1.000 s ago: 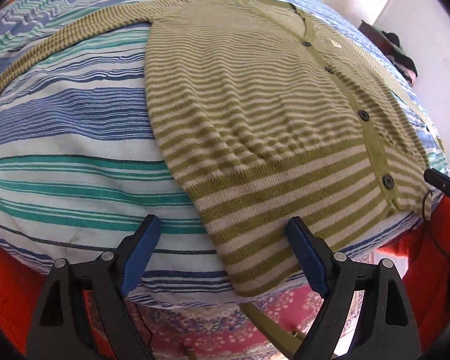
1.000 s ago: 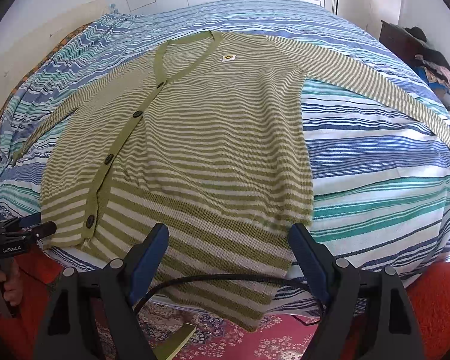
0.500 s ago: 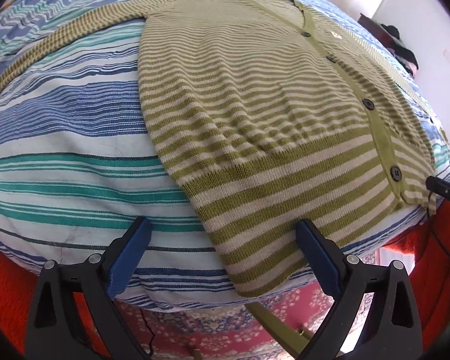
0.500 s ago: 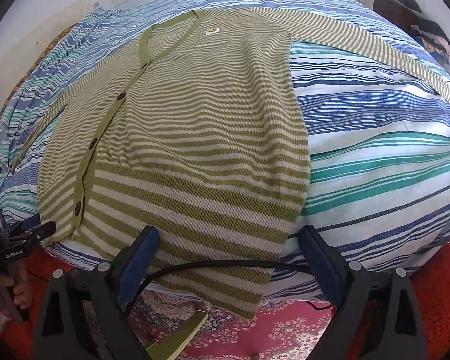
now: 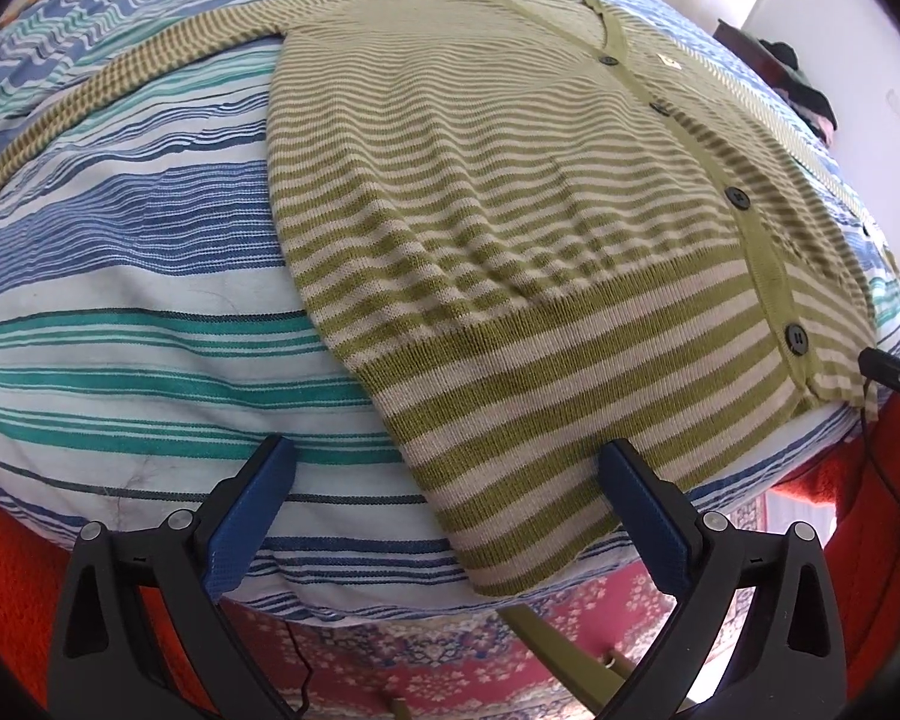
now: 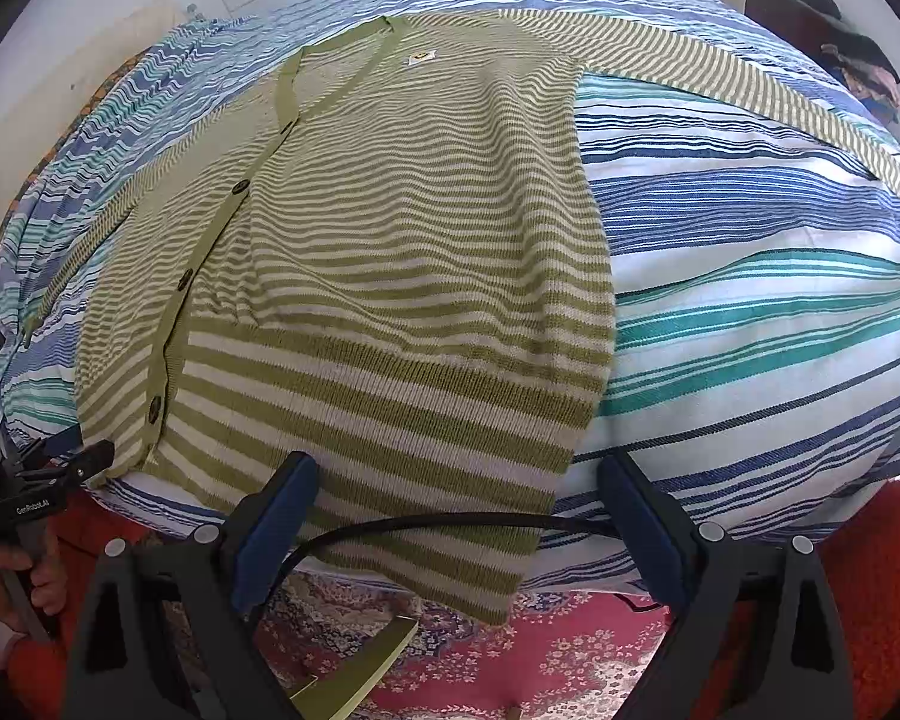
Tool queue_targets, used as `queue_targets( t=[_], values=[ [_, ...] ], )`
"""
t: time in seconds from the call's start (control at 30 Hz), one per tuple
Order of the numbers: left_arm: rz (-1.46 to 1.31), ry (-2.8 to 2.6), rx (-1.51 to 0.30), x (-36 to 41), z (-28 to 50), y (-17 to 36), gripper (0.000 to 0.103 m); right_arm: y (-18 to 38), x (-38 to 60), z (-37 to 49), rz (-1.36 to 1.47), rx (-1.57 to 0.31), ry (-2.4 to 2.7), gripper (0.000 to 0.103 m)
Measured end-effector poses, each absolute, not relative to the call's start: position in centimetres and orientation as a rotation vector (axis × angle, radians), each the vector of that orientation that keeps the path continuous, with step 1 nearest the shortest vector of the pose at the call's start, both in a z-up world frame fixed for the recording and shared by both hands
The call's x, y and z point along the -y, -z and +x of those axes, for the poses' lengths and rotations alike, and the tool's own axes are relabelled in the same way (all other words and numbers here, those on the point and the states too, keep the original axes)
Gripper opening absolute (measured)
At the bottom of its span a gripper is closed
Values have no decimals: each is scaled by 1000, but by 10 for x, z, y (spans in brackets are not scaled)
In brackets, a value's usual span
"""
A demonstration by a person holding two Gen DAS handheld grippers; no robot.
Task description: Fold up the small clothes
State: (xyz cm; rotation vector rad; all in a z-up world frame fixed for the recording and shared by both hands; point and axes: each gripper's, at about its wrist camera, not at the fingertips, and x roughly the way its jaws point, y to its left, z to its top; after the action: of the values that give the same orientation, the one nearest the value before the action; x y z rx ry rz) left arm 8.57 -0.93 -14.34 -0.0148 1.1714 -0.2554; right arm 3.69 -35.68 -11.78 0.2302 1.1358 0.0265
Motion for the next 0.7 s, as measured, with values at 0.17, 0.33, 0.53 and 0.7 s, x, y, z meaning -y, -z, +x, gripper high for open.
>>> queue_targets(
  t=[0.17, 0.33, 0.53, 0.7],
  values=[
    [-29, 256, -1166, 7, 85, 140, 101, 103, 360, 30, 225, -1061, 14, 94],
    [-201, 302, -1000, -18, 73, 104, 100, 53, 381, 9, 266, -796, 108, 94],
    [-179, 350, -971, -5, 70, 103, 100, 60, 379, 16, 272, -831, 61, 94],
    [16, 412, -1070, 39, 75, 132, 101, 61, 331, 32, 75, -803, -96, 94]
  ],
)
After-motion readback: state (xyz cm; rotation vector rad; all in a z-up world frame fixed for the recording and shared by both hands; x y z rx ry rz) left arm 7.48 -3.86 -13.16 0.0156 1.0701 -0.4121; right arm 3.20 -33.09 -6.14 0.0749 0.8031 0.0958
